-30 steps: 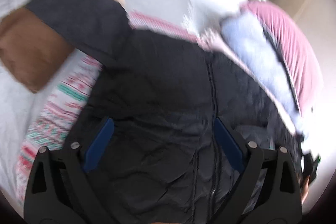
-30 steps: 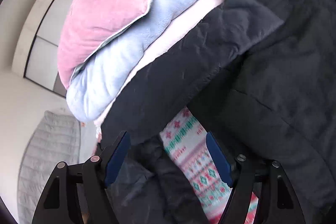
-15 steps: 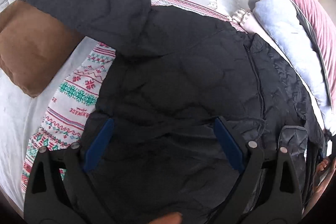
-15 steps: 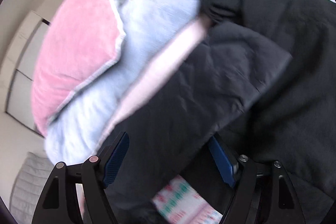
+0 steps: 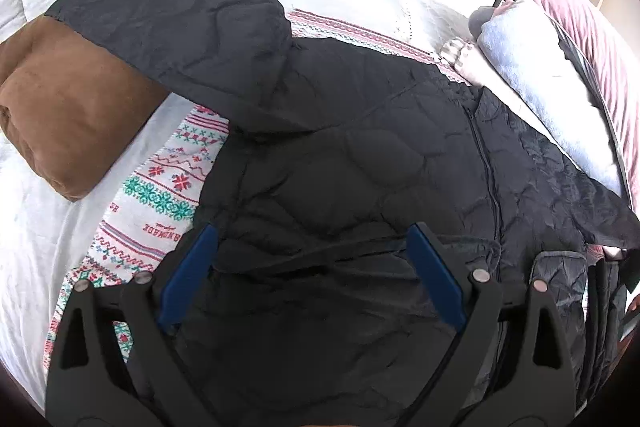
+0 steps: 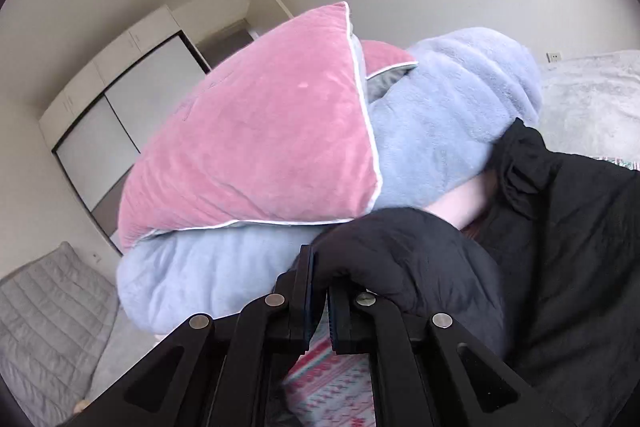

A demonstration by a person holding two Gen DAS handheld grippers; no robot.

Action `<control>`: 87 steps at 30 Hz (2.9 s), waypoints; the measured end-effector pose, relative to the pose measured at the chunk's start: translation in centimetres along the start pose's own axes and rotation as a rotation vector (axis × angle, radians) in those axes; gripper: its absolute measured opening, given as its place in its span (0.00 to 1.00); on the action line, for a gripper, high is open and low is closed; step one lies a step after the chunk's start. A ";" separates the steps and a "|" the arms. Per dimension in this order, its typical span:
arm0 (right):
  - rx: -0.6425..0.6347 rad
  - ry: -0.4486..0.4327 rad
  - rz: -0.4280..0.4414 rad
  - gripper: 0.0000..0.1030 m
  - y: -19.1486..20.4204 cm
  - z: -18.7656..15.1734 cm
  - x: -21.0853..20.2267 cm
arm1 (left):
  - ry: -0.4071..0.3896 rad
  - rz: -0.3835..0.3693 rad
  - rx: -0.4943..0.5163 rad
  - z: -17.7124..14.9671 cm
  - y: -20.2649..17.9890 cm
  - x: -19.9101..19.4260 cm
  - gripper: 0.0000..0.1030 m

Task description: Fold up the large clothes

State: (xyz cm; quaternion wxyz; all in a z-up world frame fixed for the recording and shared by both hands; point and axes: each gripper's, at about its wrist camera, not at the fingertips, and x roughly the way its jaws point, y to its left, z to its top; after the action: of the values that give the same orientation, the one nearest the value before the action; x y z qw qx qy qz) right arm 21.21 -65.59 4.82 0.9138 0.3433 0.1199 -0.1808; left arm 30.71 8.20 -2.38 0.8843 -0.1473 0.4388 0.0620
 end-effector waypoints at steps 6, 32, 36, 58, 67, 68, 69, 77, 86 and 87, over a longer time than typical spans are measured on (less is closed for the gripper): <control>0.114 0.132 -0.101 0.05 -4.1 -1.8 3.9 | 0.021 0.000 -0.002 -0.4 0.1 0.4 0.93; -1.159 0.086 0.110 0.06 32.5 -28.5 1.7 | 0.042 -0.112 -0.270 2.1 6.5 -0.4 0.93; -1.303 0.286 0.054 0.07 32.5 -36.0 5.0 | 0.051 -0.118 -0.293 2.1 7.2 -0.4 0.93; -0.888 0.623 0.228 0.60 30.1 -33.2 6.1 | 0.063 -0.102 -0.275 2.2 6.8 0.1 0.93; -0.767 0.700 0.187 0.63 24.3 -26.1 -2.9 | 0.041 -0.108 -0.292 2.8 7.8 -0.7 0.93; -0.727 0.727 0.180 0.69 23.2 -25.4 -3.9 | 0.030 -0.110 -0.293 3.0 8.2 -1.0 0.93; -0.678 0.757 0.183 0.72 22.0 -24.7 -4.9 | 0.023 -0.112 -0.292 3.2 8.4 -1.2 0.93; -0.442 0.812 0.230 0.83 16.5 -23.6 -4.6 | -0.140 0.012 -0.485 4.9 16.9 -4.6 0.93; -0.319 0.840 0.253 0.83 14.2 -22.4 -3.1 | -0.218 -0.004 -0.642 7.2 22.4 -5.4 0.93; -0.295 0.846 0.270 0.83 14.2 -22.4 -3.0 | -0.228 -0.018 -0.650 8.1 22.9 -5.0 0.93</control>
State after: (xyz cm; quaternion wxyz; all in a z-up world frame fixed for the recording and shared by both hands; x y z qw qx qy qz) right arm 22.24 -39.90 -2.36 0.8391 0.2658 0.4606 0.1144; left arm 28.30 32.62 1.53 0.8349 -0.4173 0.2932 0.2071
